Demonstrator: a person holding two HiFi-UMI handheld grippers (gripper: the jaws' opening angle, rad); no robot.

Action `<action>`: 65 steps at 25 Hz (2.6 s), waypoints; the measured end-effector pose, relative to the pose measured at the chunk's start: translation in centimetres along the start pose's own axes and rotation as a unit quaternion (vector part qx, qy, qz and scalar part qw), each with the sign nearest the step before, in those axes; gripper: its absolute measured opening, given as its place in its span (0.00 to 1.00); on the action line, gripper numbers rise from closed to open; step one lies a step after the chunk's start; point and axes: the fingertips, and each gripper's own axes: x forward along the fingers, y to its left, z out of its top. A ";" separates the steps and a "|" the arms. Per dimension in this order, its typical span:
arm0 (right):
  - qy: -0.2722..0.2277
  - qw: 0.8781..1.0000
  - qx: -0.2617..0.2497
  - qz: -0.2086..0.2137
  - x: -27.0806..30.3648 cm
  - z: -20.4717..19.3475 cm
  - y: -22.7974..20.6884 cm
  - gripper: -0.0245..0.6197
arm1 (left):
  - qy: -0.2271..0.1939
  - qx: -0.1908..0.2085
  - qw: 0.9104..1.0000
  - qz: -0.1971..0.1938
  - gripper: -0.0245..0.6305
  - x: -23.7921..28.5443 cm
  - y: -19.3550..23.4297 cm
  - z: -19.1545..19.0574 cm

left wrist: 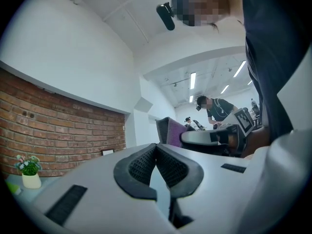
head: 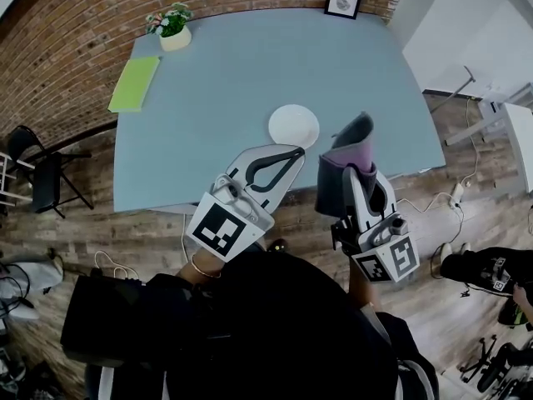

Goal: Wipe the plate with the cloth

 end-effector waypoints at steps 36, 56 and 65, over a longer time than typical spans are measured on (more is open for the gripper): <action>0.021 0.999 -0.025 -0.032 5.8 -0.4 -5.1 0.10 | -0.010 -0.025 1.000 -0.013 0.03 4.9 7.5 -1.1; 0.036 0.998 -0.031 -0.028 9.6 -1.7 -7.2 0.10 | -0.008 -0.024 1.000 0.003 0.03 6.2 12.0 -2.2; 0.041 0.998 -0.034 -0.026 11.9 -2.4 -7.8 0.10 | -0.013 -0.027 1.000 0.003 0.03 6.6 14.3 -2.6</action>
